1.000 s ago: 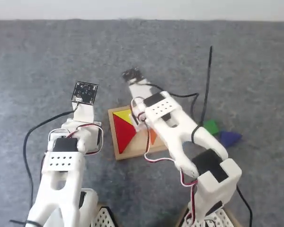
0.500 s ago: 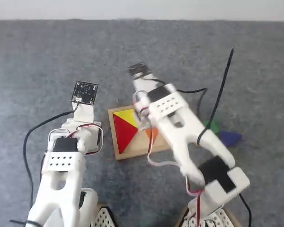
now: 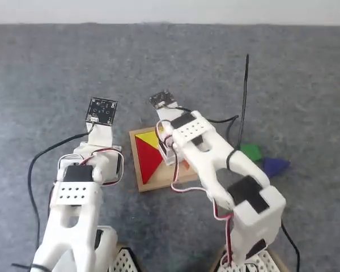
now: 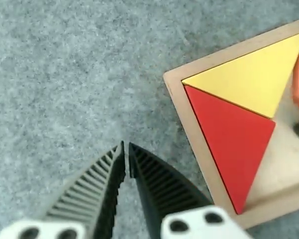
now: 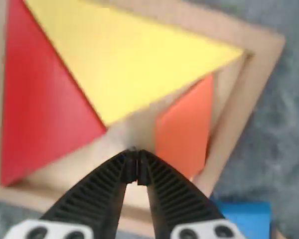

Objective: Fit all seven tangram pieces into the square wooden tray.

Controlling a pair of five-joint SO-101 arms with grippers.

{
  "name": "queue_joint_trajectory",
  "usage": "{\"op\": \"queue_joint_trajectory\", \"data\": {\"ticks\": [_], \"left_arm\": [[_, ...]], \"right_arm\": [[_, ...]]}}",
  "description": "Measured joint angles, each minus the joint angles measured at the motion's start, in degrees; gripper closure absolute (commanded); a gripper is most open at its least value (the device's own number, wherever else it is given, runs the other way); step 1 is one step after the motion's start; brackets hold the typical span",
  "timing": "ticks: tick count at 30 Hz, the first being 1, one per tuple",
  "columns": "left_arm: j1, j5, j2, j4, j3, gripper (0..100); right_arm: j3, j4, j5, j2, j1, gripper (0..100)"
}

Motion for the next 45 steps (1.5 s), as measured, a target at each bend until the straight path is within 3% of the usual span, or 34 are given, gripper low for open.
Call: {"op": "queue_joint_trajectory", "data": {"ticks": [16,25,31,38,45], "left_arm": [[0.00,0.00,0.00,0.00,0.00,98],[0.00,0.00,0.00,0.00,0.00,98],[0.00,0.00,0.00,0.00,0.00,98],[0.00,0.00,0.00,0.00,0.00,98],[0.00,2.02,0.00,0.44,-0.79,92]], "right_arm": [[-10.99,-0.44,0.35,3.52,2.55,97.8],[-11.16,11.08,10.20,-14.33,3.69,97.8],[-4.22,18.55,22.15,-25.85,18.99,96.9],[11.25,16.88,38.33,-32.44,39.74,85.3],[16.88,11.16,41.23,-33.14,51.34,85.2]]}}
